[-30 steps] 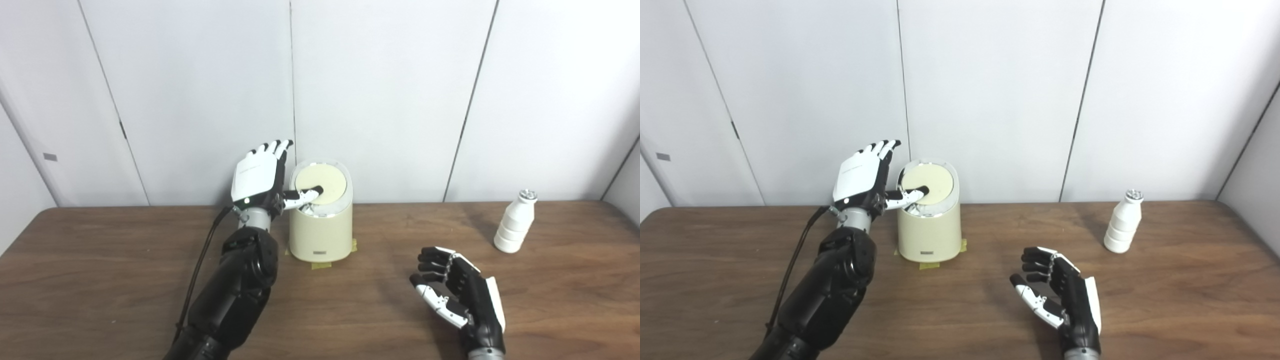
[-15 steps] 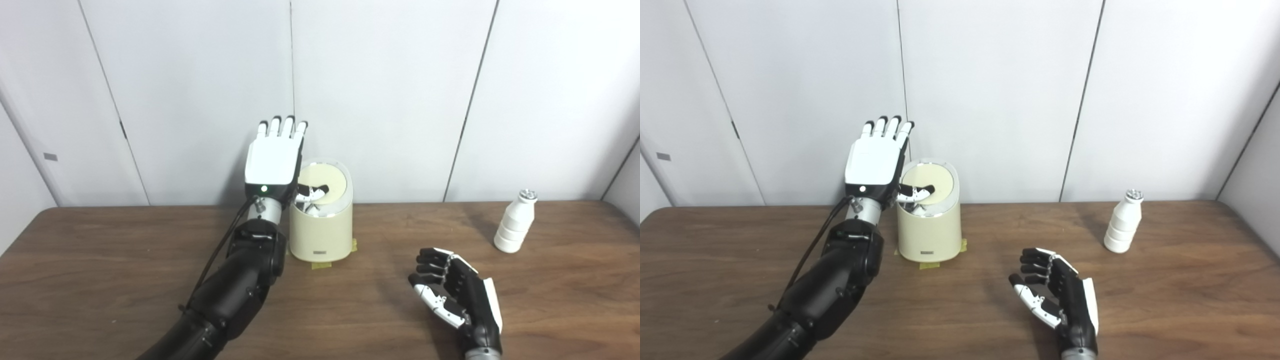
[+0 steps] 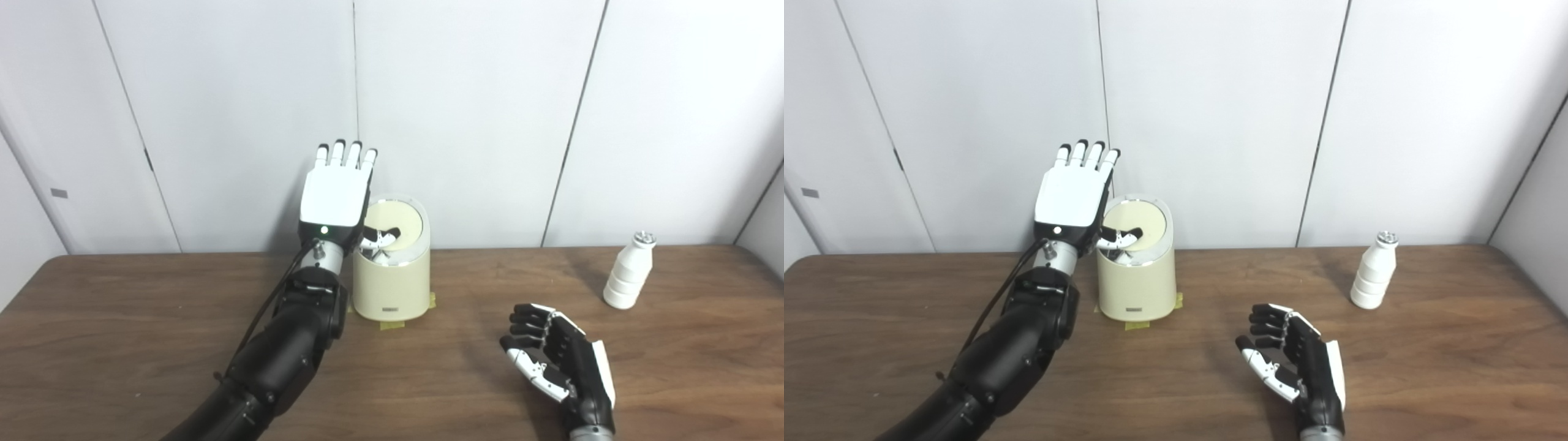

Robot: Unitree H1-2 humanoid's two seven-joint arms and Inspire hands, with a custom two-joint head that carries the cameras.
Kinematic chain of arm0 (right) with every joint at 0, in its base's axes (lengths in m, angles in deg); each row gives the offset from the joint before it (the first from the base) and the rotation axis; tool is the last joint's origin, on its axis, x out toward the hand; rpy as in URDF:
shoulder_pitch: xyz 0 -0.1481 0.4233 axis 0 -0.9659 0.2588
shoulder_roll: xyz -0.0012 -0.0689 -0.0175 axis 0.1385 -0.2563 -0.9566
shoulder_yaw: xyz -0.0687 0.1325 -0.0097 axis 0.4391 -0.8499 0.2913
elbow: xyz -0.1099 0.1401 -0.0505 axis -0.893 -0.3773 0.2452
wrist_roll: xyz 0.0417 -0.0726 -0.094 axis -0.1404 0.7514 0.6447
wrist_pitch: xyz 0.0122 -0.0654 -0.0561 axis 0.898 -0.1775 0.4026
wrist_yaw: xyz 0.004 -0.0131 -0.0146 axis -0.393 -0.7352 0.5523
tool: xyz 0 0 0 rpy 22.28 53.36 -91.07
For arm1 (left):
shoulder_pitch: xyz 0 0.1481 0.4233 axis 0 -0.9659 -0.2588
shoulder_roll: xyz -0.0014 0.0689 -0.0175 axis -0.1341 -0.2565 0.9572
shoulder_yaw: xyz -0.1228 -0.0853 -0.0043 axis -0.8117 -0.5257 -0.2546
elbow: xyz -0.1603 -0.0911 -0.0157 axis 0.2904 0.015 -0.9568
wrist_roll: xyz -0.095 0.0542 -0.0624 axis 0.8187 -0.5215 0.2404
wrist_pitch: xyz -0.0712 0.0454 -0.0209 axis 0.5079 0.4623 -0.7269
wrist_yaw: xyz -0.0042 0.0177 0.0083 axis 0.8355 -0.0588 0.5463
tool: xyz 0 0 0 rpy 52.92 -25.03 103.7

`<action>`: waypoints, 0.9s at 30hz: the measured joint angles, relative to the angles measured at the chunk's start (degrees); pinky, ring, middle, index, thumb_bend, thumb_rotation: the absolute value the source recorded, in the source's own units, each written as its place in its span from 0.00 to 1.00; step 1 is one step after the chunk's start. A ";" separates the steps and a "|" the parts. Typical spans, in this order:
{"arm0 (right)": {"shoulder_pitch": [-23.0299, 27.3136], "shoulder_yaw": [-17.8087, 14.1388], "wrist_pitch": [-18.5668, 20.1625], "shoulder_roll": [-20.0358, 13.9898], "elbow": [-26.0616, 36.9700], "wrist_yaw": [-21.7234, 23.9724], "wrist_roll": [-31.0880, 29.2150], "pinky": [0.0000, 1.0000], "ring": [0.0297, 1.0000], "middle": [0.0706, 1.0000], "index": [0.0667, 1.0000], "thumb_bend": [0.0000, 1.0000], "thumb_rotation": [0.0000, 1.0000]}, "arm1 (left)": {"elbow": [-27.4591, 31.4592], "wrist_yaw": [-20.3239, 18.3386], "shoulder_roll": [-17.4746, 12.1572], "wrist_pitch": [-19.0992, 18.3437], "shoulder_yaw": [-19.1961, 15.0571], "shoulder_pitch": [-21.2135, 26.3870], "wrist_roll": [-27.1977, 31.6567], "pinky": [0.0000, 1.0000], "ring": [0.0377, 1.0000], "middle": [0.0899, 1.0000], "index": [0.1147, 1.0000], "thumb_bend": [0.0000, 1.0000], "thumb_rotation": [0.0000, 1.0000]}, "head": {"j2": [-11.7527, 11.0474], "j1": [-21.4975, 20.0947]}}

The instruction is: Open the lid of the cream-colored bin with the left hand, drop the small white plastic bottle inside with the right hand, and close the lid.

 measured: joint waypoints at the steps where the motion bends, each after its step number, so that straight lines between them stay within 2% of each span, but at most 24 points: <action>1: 0.00 0.00 0.00 -0.02 0.00 0.00 0.03 0.55 0.61 0.61 0.59 0.28 0.15 | 0.00 -0.34 0.02 -0.06 -0.47 -0.18 0.07 1.00 1.00 0.99 0.99 0.68 0.85 | 0.00 0.00; 2: 0.00 0.01 0.00 -0.04 0.00 0.00 0.05 0.56 0.61 0.61 0.59 0.28 0.15 | 0.01 -0.90 0.09 -0.10 -1.16 -0.45 0.12 1.00 1.00 1.00 0.99 0.66 0.92 | 0.00 0.00; 4: 0.03 0.05 0.00 -0.12 -0.03 0.00 0.16 0.56 0.61 0.61 0.59 0.28 0.16 | 0.03 -2.54 0.37 -0.27 -2.55 -1.07 0.14 1.00 1.00 1.00 0.99 0.64 0.98 | -0.09 0.35; 8: 0.07 0.07 -0.01 -0.26 -0.03 0.07 0.06 0.55 0.61 0.61 0.59 0.28 0.14 | 0.46 -4.94 1.63 -0.46 -5.48 -1.90 -0.11 1.00 1.00 0.98 0.97 0.61 1.00 | -0.18 0.09; 12: 0.08 0.19 0.00 -0.31 -0.03 0.14 0.05 0.55 0.61 0.61 0.59 0.28 0.16 | 3.11 -5.35 3.29 -0.70 -8.69 -2.51 0.35 1.00 0.97 0.95 0.93 0.49 1.00 | -0.26 0.18; 13: 0.07 0.25 0.01 -0.33 -0.03 0.16 0.05 0.55 0.61 0.61 0.59 0.27 0.16 | 3.76 -5.19 3.50 -0.68 -9.10 -2.52 1.15 1.00 0.97 0.94 0.92 0.43 1.00 | -0.26 0.18; 16: 0.09 0.51 -0.01 -0.49 -0.04 0.17 0.12 0.55 0.61 0.61 0.59 0.28 0.18 | 6.44 -4.35 3.93 -0.01 -10.59 -2.83 4.70 0.98 0.93 0.91 0.88 0.34 1.00 | -0.26 0.18; 18: 0.16 0.61 -0.02 -0.67 -0.10 0.18 0.14 0.55 0.61 0.61 0.59 0.28 0.19 | 9.72 -3.26 4.00 1.19 -12.09 -3.60 7.56 0.93 0.90 0.88 0.84 0.29 0.96 | -0.35 0.35; 22: 0.43 0.58 -0.03 -0.69 -0.44 0.17 -0.08 0.56 0.61 0.61 0.60 0.28 0.19 | 16.61 -1.90 3.96 3.23 -13.97 -6.20 11.46 0.82 0.86 0.83 0.79 0.26 0.82 | -0.44 0.44; 23: 0.45 0.55 -0.04 -0.69 -0.49 0.17 -0.17 0.55 0.61 0.61 0.59 0.29 0.18 | 18.46 -1.87 3.92 3.57 -14.19 -7.06 11.95 0.81 0.86 0.83 0.79 0.25 0.78 | -0.44 0.44; 27: 0.57 0.56 -0.04 -0.71 -0.57 0.11 0.00 0.55 0.61 0.61 0.59 0.27 0.17 | 24.62 -1.82 2.88 6.47 -14.98 -13.01 14.68 0.80 0.84 0.81 0.78 0.23 0.73 | -0.53 0.53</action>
